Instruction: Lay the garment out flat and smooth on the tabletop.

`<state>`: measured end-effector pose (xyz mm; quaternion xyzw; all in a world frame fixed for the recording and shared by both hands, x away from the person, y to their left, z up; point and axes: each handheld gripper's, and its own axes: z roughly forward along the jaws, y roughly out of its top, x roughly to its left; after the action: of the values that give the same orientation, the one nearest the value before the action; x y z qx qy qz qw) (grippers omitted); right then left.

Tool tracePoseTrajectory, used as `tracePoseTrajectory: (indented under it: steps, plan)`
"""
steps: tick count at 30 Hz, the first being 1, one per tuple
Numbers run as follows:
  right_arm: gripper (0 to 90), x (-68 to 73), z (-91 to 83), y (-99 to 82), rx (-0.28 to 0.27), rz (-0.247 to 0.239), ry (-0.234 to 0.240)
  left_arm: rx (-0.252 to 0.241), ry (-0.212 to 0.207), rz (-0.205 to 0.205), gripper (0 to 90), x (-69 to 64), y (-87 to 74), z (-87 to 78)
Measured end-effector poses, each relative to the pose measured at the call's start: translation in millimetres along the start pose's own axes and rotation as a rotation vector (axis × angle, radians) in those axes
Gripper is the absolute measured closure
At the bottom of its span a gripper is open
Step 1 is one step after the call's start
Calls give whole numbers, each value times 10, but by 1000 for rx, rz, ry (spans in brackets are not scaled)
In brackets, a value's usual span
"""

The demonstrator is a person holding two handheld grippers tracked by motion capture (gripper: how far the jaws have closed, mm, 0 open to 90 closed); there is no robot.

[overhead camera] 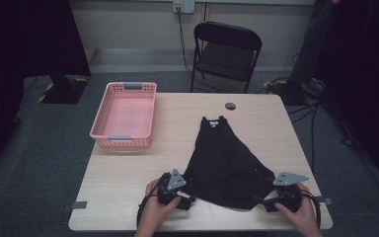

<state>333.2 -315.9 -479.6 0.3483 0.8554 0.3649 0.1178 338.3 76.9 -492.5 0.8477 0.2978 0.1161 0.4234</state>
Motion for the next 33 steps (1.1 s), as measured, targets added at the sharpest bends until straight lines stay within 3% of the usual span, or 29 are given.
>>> tracePoseTrajectory:
  steps: [3, 6, 11, 19, 24, 29, 33]
  plan:
    - [133, 12, -8, 11, 4, 9, -10, 0, 0, 0, 127, 0, 0, 0]
    - [167, 42, -27, 76, 3, -18, -37, 0, 0, 0, 127, 0, 0, 0]
    - [278, 36, -33, 295, -56, -16, 7, 0, 0, 0, 126, 0, 0, 0]
    - [468, -46, 100, 593, -121, 33, 47, 0, -1, 0, 126, 1, 0, 0]
    - [613, -26, 246, 695, -110, 32, 77, 0, -1, 0, 126, 0, 0, 0]
    - [644, 58, 358, 741, -88, 2, 73, 0, -1, 0, 126, 0, 0, 0]
    - [624, 56, 426, 737, -74, 12, 61, 0, -1, 0, 126, 0, 0, 0]
